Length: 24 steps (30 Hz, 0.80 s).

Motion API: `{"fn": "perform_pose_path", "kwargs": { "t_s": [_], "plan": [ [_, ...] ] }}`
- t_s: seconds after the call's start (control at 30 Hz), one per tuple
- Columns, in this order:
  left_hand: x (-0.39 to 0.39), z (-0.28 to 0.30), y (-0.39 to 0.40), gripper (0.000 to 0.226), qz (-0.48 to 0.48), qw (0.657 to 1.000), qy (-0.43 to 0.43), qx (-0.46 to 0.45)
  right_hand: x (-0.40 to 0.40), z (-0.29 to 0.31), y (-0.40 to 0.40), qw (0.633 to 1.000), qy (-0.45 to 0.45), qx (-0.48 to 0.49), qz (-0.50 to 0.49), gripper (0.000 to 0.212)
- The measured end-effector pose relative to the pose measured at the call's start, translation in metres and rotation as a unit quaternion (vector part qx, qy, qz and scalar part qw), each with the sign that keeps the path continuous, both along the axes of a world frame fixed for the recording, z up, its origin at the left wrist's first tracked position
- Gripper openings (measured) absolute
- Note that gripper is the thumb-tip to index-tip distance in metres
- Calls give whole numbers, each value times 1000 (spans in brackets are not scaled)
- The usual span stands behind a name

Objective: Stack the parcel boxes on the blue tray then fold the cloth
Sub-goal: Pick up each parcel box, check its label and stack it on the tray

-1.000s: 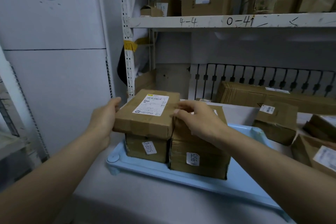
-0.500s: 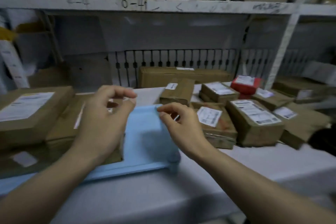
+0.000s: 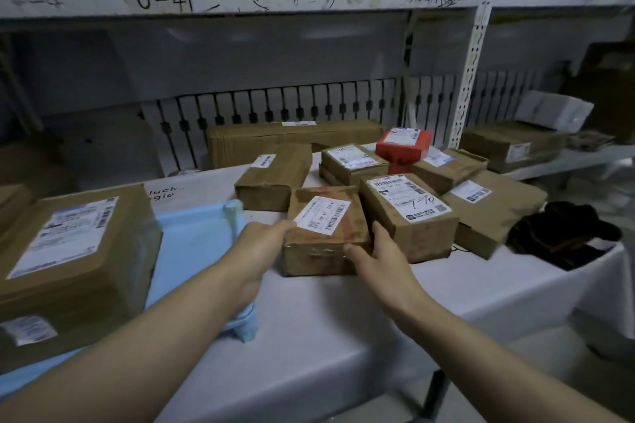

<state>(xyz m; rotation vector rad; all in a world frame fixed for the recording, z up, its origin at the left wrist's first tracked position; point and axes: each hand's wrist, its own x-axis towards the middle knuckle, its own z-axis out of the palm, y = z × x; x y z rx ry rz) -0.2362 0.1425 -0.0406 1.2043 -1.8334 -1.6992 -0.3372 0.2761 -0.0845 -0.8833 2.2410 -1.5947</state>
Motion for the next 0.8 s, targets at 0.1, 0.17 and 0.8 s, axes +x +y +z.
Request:
{"fn": "perform_pose_path", "kwargs": {
  "t_s": [0.1, 0.17, 0.8],
  "plan": [
    [-9, -5, -3, 37, -23, 998, 11, 65, -6, -5, -9, 997, -70, 3, -18, 36],
    [-12, -9, -5, 39, -33, 997, 10, 75, -9, -5, -14, 994, -104, 0, -26, 37],
    [34, 27, -23, 32, -27, 983, 147, 107, 9, 26, -14, 961, -198, -195, -12, 33]
  ]
}}
